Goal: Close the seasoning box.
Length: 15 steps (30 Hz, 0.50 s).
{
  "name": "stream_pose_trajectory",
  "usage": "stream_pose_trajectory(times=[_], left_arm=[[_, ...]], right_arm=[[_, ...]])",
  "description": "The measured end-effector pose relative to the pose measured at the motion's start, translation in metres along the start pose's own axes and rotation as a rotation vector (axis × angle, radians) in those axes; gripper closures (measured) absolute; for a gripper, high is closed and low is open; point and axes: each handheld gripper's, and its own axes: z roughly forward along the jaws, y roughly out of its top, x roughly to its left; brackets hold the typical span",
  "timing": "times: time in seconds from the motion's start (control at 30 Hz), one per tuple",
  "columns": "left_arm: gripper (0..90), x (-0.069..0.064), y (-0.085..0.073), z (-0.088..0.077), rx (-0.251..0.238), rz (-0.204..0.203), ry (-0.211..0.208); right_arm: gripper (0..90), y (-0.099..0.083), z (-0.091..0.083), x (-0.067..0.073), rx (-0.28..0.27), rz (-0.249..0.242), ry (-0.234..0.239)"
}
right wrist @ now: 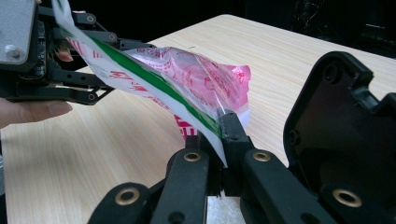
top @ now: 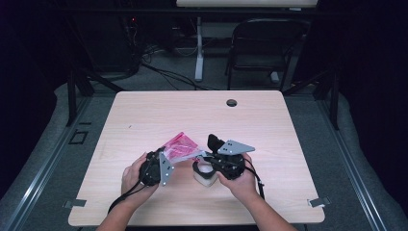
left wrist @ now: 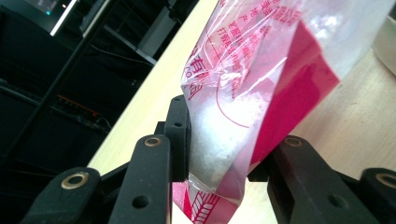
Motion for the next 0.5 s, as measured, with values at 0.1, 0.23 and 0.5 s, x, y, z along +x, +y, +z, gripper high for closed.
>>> stream_pose_trajectory(times=[0.1,0.23,0.5], left_arm=[[69.1,-0.0008,-0.0013,0.0008,0.001,-0.015,-0.010],[69.1,-0.0021,-0.0028,0.0012,0.008,-0.026,-0.022],[69.2,-0.0017,-0.0060,0.0028,0.019,-0.044,-0.042]], right_arm=[[89.6,0.0000,0.0014,-0.0004,0.004,0.001,0.001],[89.5,0.0006,0.0025,-0.0010,0.001,0.001,0.004],[89.5,0.0010,0.0052,0.0001,0.003,0.002,0.012]])
